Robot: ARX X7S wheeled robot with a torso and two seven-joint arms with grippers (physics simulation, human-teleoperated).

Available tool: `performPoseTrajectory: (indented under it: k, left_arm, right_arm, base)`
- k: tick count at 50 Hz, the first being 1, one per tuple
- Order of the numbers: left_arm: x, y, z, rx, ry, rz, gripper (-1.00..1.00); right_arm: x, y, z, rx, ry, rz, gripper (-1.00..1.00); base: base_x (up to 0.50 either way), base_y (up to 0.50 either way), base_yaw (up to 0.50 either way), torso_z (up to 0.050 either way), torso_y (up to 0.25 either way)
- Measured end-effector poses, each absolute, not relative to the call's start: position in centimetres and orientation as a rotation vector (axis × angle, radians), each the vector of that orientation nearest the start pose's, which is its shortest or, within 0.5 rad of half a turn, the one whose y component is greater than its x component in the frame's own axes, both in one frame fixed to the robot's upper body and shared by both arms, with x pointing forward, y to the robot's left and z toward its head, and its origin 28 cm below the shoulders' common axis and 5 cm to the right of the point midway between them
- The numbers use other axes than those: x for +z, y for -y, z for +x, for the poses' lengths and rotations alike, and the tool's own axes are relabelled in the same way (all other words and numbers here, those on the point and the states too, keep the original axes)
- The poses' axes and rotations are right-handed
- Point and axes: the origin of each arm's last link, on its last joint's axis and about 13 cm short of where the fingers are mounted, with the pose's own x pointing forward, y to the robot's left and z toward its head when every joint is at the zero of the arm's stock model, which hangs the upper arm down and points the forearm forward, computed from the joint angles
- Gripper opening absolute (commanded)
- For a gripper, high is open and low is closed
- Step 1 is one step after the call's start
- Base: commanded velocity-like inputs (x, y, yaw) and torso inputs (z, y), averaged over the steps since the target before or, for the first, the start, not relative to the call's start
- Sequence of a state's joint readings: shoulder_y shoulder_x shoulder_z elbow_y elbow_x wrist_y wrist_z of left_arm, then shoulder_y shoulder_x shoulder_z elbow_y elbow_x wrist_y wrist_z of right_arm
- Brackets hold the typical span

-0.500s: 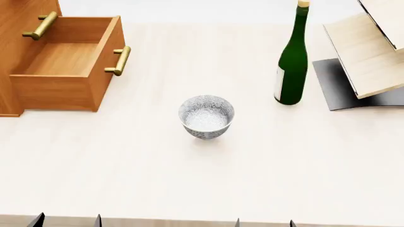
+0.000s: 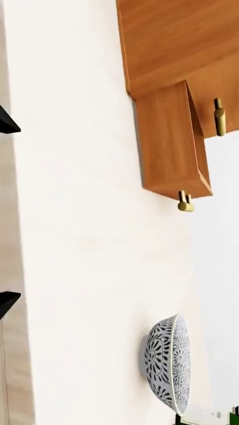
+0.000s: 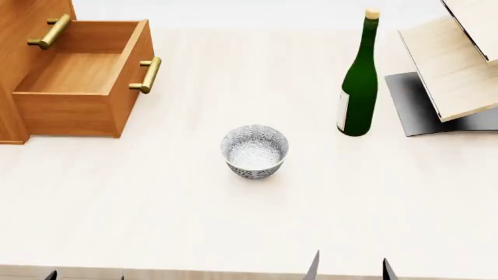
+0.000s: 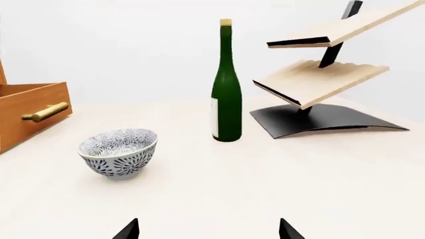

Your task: Put the bowl in the bottom drawer of the cabinet and close it.

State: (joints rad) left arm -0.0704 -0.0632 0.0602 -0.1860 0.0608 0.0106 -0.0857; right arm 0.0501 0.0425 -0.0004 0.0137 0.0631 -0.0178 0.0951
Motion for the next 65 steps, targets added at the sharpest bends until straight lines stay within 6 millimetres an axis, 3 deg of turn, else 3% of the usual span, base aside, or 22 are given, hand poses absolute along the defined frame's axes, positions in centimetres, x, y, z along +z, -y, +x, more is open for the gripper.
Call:
performPoseTrajectory:
  k: [8,24,33,45,65]
  left_arm:
    - [-0.4,-21.5,21.4,0.028,-0.105,0.194,1.0]
    - [6.5,-21.3,18.9,0.035,0.029,0.206,1.0]
    - [9.8,-21.5,17.5,0.061,0.1,0.151,1.0]
    - [12.0,-21.8,16.4,0.093,0.141,0.115,1.0]
    - [13.4,-22.7,15.4,0.17,0.143,0.103,1.0]
  right_arm:
    - [3.2,11.0,22.2,-0.105,0.112,-0.013,1.0]
    - [11.9,11.5,20.7,-0.119,0.346,0.073,1.0]
    - [15.2,12.1,19.6,-0.134,0.426,0.132,1.0]
    - [17.2,12.7,18.7,-0.147,0.478,0.159,1.0]
    - [18.1,13.5,18.3,-0.184,0.503,0.148,1.0]
  base:
    - [0.0,0.0,0.0,0.0,0.0]
    - [0.0,0.0,0.0,0.0,0.0]
    - [0.0,0.0,0.0,0.0,0.0]
    - [0.0,0.0,0.0,0.0,0.0]
    - [0.0,0.0,0.0,0.0,0.0]
